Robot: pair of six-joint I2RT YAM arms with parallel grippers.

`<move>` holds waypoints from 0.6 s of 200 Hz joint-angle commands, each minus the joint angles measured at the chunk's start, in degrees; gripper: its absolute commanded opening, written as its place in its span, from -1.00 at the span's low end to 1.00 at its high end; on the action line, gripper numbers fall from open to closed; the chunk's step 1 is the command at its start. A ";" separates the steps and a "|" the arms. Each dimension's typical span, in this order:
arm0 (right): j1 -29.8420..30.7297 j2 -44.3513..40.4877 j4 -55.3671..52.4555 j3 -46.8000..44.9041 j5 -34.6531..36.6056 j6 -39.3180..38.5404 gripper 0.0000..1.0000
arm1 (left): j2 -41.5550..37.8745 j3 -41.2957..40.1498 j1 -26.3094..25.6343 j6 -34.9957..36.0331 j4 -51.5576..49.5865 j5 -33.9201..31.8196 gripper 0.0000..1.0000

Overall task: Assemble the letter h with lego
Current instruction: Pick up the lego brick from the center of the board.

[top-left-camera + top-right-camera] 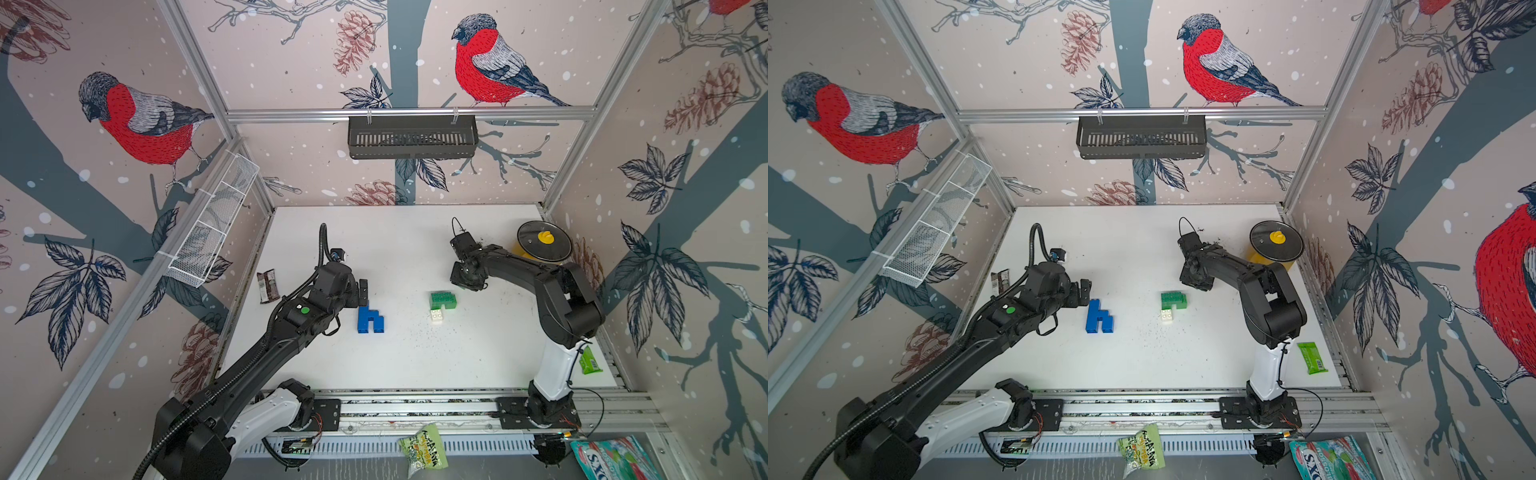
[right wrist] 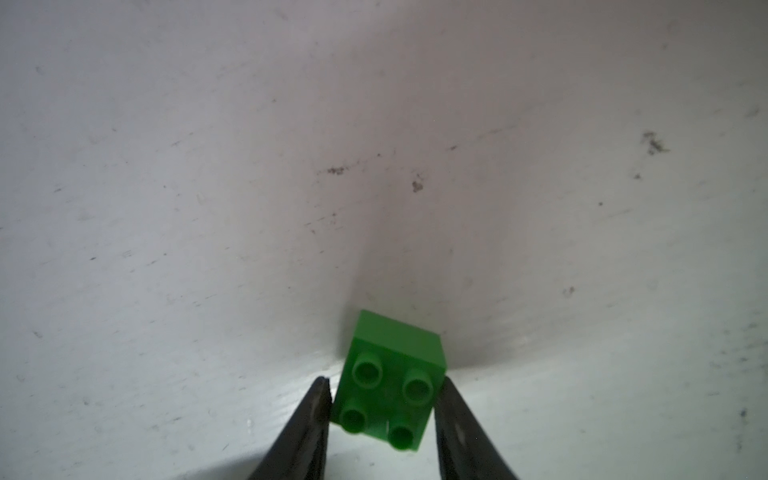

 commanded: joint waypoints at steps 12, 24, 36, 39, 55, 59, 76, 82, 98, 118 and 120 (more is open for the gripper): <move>0.24 -0.64 -0.45 -0.02 0.55 -1.00 -0.20 | 0.25 0.08 0.06 0.58 0.19 0.72 0.96; 0.28 -0.64 -0.41 -0.12 0.55 -1.00 -0.20 | 0.34 0.09 0.10 0.60 0.24 0.69 0.97; 0.25 -0.64 -0.36 -0.17 0.48 -1.07 -0.20 | 0.34 0.03 0.07 0.58 0.24 0.82 0.96; 0.20 -0.63 -0.38 -0.19 0.53 -1.09 -0.20 | 0.34 0.08 0.08 0.63 0.24 0.76 0.96; 0.36 -0.57 -0.33 -0.14 0.55 -1.26 -0.22 | 0.43 0.04 0.12 0.60 0.14 0.96 0.97; 0.40 -0.64 -0.31 -0.19 0.55 -1.34 -0.22 | 0.43 0.09 0.10 0.64 0.10 1.01 0.96; 0.51 -0.78 -0.33 -0.35 0.73 -1.57 -0.24 | 0.44 0.10 0.04 0.57 -0.01 1.02 0.97; 0.54 -0.82 -0.31 -0.36 0.70 -1.75 -0.28 | 0.43 0.06 0.09 0.61 0.02 1.01 0.96; 0.47 -1.01 -0.22 -0.72 0.65 -2.04 -0.30 | 0.51 0.07 0.07 0.63 0.06 1.02 0.97; 0.51 -1.34 0.17 -1.24 0.22 -2.49 -0.30 | 0.52 0.03 0.12 0.56 0.06 1.08 0.97; 0.53 -1.39 0.17 -1.32 0.27 -2.56 -0.30 | 0.52 0.03 0.09 0.58 0.04 1.03 0.96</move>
